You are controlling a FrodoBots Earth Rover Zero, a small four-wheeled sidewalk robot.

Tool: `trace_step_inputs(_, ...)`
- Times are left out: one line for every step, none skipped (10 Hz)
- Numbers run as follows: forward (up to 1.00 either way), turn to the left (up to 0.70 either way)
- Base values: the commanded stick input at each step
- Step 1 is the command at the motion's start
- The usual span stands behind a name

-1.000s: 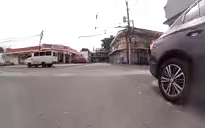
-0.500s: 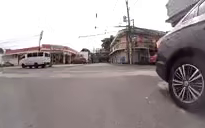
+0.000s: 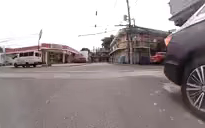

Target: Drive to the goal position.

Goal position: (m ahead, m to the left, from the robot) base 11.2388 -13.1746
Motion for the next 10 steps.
trace_step_inputs(0.50, 0.05)
trace_step_inputs(0.50, 0.05)
trace_step_inputs(0.50, 0.05)
trace_step_inputs(0.50, -0.14)
trace_step_inputs(0.50, -0.39)
trace_step_inputs(0.50, -0.45)
trace_step_inputs(0.50, -0.37)
trace_step_inputs(0.50, -0.19)
trace_step_inputs(0.50, 0.05)
trace_step_inputs(0.50, 0.05)
